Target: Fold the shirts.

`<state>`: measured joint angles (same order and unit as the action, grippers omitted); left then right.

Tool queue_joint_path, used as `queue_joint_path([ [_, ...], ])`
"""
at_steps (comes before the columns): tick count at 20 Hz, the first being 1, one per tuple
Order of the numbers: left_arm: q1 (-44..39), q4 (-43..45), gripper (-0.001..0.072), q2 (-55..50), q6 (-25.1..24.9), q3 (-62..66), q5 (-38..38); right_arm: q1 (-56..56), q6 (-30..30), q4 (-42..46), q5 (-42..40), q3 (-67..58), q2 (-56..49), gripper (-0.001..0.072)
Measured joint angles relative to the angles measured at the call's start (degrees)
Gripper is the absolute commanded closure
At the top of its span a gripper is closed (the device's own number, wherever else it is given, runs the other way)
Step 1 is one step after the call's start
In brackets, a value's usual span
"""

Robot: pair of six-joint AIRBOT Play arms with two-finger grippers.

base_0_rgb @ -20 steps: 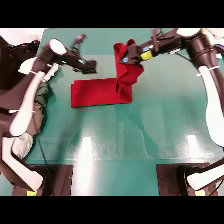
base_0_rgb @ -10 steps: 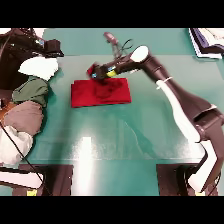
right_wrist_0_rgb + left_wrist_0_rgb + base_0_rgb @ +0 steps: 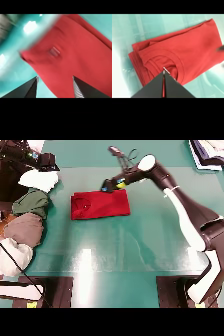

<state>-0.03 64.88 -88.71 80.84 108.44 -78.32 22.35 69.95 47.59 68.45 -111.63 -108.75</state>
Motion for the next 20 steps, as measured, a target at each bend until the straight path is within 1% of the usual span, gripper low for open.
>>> queue_joint_path([
  [1, -0.02, -0.02, 0.0682, 0.02, -0.11, 0.00, -0.20, -2.56, 1.18, 1.14, 2.51, 1.09, 0.11, 0.0159],
  [2, 0.00, 0.02, 0.0682, 0.02, -0.13, 0.00, -0.24, -4.96, 2.03, 1.27, 4.24, 2.51, 0.20, 0.0056],
  [6, 0.00, -0.02, 0.0682, -0.15, -0.24, 0.00, -0.57, -13.66, 3.98, -3.21, 6.36, 11.17, 0.50, 0.0043],
  [10, 0.00, -0.35, 0.0682, -0.26, -0.28, 0.00, -0.59, -16.98, 4.48, -6.27, 3.28, 19.76, 0.57, 0.0047],
  [12, 0.02, -0.70, 0.0682, -0.31, -0.31, 0.00, -0.57, -16.79, 4.44, -7.78, 1.33, 22.18, 0.26, 0.0067],
  [15, 0.00, -1.29, 0.0682, -0.33, -0.31, 0.00, -0.46, -15.21, 3.54, -12.74, -0.76, 22.69, -1.95, 0.0071],
  [16, 0.00, -1.51, 0.0682, -0.33, -0.31, 0.00, -0.42, -14.40, 3.39, -14.05, -0.96, 21.88, -3.19, 0.0129],
  [17, 0.02, -1.79, 0.0682, -0.33, -0.31, 0.00, -0.42, -13.57, 3.23, -14.82, -1.16, 20.79, -4.39, 0.0146],
  [18, 0.02, -1.97, 0.0682, -0.33, -0.28, 0.00, -0.46, -12.63, 3.19, -15.78, -1.20, 19.41, -5.73, 0.0195],
  [19, 0.02, -2.16, 0.0682, -0.33, -0.28, 0.00, -0.55, -11.65, 3.06, -16.02, -1.49, 17.94, -6.78, 0.0271],
  [20, 0.00, -2.38, 0.0682, -0.33, -0.28, 0.00, -0.63, -10.62, 3.02, -16.33, -1.70, 16.33, -8.00, 0.0295],
])
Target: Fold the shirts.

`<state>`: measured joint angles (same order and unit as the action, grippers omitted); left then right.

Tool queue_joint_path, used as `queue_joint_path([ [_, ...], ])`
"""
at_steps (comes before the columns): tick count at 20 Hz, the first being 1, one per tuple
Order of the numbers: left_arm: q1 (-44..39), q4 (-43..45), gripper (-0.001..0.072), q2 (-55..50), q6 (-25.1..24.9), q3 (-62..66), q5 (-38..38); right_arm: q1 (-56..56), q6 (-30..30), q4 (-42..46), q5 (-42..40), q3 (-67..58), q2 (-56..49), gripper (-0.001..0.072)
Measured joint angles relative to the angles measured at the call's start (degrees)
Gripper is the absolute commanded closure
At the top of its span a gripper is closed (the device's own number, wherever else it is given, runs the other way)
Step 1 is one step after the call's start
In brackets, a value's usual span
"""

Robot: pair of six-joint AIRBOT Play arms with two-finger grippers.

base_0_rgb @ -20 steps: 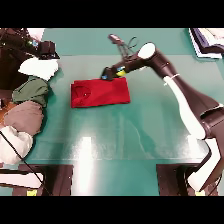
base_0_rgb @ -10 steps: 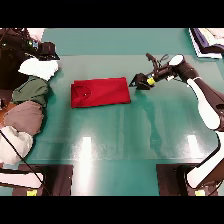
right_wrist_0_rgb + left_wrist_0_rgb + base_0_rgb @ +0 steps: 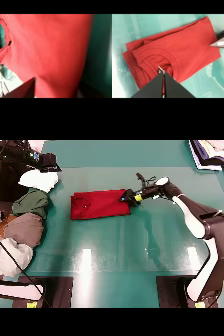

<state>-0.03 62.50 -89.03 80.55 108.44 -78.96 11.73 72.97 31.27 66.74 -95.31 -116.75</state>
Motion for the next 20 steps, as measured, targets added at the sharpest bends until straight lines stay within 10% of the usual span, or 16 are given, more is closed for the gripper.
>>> queue_joint_path([
  [2, 0.02, -0.09, 0.0682, 0.00, 0.00, 0.00, -0.31, 1.99, -0.11, 0.22, -0.83, -3.15, -1.70, 0.0657],
  [3, 0.02, -0.22, 0.0682, 0.00, 0.00, 0.00, -0.42, 2.75, -0.28, 0.20, -1.01, -4.44, -2.36, 0.0696],
  [12, 0.00, -0.44, 0.0682, 0.00, 0.00, 0.00, -2.47, -3.52, -2.82, 4.52, 5.01, -5.07, 5.29, 0.0700],
  [20, 0.02, -0.70, 0.0682, 0.00, -0.02, 0.00, -2.54, -31.23, -2.62, 12.96, 1.99, 16.59, 27.65, 0.0700],
])
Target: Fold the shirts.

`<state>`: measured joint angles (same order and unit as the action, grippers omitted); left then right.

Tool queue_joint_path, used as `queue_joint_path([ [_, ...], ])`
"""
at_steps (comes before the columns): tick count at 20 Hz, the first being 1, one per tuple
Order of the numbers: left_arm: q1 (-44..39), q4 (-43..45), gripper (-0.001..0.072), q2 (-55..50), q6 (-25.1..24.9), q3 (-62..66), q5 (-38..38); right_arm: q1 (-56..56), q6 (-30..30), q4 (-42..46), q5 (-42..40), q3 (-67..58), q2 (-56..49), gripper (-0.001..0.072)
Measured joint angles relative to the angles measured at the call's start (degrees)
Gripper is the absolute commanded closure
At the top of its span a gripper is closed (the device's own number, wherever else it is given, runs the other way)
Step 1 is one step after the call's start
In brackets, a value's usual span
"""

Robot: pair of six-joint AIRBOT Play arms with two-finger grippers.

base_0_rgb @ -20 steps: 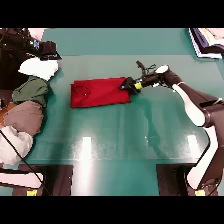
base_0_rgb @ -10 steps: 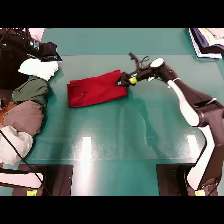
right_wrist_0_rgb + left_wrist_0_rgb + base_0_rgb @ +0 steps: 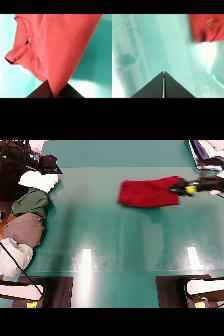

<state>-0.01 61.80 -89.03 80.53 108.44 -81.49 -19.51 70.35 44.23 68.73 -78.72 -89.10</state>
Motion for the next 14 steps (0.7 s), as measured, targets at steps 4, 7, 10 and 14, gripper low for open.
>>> queue_joint_path([
  [4, 0.00, -0.66, 0.0682, 0.00, 0.02, 0.00, 0.00, -16.44, 0.13, 0.70, -7.63, 9.88, 9.68, 0.0701],
  [7, 0.00, -1.25, 0.0682, 0.00, 0.17, 0.00, 0.00, -27.15, 0.26, 0.90, -13.68, 16.79, 15.72, 0.0701],
  [10, -0.02, -2.43, 0.0682, 0.00, 0.37, 0.00, 0.02, -34.53, 0.52, 1.81, -16.33, 21.73, 18.97, 0.0700],
  [14, 0.00, -3.19, 0.0682, 0.00, 0.42, 0.00, 0.02, -38.71, 3.69, 9.86, -16.09, 23.91, 20.50, 0.0695],
])
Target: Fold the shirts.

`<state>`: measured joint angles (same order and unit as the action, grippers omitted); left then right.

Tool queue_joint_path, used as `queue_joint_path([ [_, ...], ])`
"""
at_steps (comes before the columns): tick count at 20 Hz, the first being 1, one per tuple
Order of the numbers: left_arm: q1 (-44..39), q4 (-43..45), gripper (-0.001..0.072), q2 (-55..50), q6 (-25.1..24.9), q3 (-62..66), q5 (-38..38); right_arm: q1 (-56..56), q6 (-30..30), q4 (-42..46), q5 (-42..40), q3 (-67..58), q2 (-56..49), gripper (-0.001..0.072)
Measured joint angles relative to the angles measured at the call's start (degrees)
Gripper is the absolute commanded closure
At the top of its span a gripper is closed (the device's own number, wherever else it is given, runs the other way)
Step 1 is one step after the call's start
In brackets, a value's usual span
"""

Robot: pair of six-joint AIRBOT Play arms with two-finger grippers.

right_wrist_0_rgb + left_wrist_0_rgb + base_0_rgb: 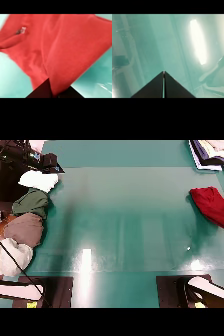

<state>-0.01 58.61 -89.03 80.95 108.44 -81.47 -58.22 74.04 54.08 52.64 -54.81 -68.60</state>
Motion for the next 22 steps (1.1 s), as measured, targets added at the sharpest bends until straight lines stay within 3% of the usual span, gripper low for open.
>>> queue_joint_path([
  [1, -0.02, -0.15, 0.0682, 0.00, 0.00, 0.00, 0.00, -0.55, 1.01, 2.47, 1.03, 0.00, 0.15, 0.0681],
  [3, 0.00, -0.17, 0.0682, 0.00, 0.02, 0.00, 0.00, -1.44, 2.58, 7.28, 4.09, -0.70, 0.39, 0.0225],
  [4, 0.00, -0.20, 0.0682, 0.00, 0.00, 0.00, 0.00, -2.01, 3.26, 10.10, 6.19, -1.22, 0.42, 0.0188],
  [9, 0.00, -0.26, 0.0682, 0.00, -0.92, 0.00, -0.04, -7.23, 11.06, 24.26, 15.93, -5.31, 0.66, 0.0208],
  [10, -0.02, -0.28, 0.0682, 0.00, -1.07, 0.00, -0.04, -8.09, 12.04, 24.00, 17.09, -5.99, 0.96, 0.0268],
  [11, -0.02, -0.31, 0.0682, 0.00, -1.16, 0.00, 0.04, -8.48, 12.48, 22.18, 17.84, -6.54, 1.49, 0.0284],
  [16, -0.02, -0.33, 0.0681, 0.00, -1.40, 0.00, 1.79, -1.09, 10.75, 10.84, 18.99, -7.63, 6.14, 0.0287],
  [17, 0.00, -0.33, 0.0682, 0.00, -1.40, 0.00, 1.90, 2.16, 10.45, 9.62, 19.15, -7.72, 7.37, 0.0346],
  [18, 0.00, -0.33, 0.0681, 0.00, -1.42, 0.00, 2.03, 5.73, 10.16, 8.50, 19.19, -7.78, 8.61, 0.0567],
  [19, -0.02, -0.35, 0.0682, 0.00, -1.44, 0.00, 2.27, 9.20, 9.92, 8.02, 19.21, -7.82, 9.75, 0.0694],
  [22, 0.00, -0.37, 0.0682, 0.00, -1.44, 0.00, 3.17, 20.50, 9.68, 6.80, 19.19, -7.87, 12.90, 0.0695],
])
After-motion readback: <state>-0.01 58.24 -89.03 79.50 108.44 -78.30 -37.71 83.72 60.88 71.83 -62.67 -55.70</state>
